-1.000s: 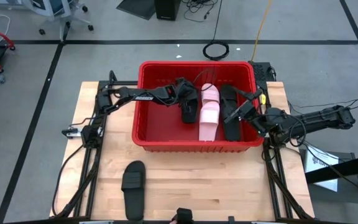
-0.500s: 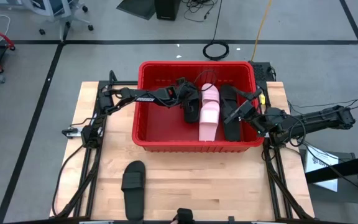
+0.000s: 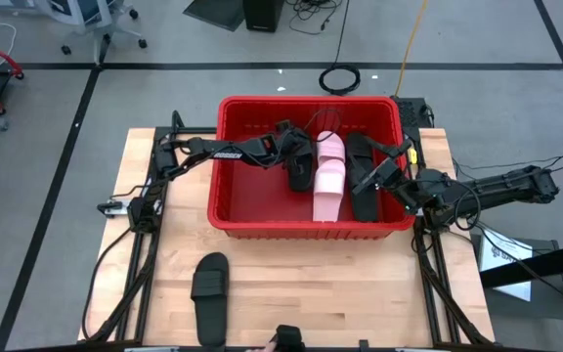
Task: Pick and place slides into bin
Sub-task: Put the black slipper into the red container
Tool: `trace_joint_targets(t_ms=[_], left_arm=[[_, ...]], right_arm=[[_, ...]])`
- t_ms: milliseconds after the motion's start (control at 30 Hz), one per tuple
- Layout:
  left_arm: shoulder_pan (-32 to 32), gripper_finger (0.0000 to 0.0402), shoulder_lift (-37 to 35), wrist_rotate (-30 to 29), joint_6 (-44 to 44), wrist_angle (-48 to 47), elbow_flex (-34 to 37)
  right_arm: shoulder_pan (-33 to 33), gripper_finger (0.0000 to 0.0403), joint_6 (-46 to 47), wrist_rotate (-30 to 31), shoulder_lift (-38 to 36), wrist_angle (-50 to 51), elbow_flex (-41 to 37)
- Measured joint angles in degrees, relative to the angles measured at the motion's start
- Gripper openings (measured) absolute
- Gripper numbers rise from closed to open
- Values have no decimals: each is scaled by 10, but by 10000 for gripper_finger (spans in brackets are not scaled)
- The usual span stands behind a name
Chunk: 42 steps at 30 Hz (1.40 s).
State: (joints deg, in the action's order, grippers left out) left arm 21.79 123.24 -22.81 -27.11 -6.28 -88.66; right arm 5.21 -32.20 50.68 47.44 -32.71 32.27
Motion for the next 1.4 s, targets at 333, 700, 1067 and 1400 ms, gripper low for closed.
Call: trace_joint_targets(t_ms=[333,700,1067,1400], left_arm=[[1,35,-4,3,-9,-7,0],[13,137,-13,5,3,-47,-44],[21,191,-13,50,3,-82,-45],[21,257,-13,77,34,-80,-45]], right_arm=[[0,254,-1,0,0,0,0],[0,254,1,-22,0,0,0],[0,254,11,-30,0,4,0],[0,254,11,-30,0,4,0]])
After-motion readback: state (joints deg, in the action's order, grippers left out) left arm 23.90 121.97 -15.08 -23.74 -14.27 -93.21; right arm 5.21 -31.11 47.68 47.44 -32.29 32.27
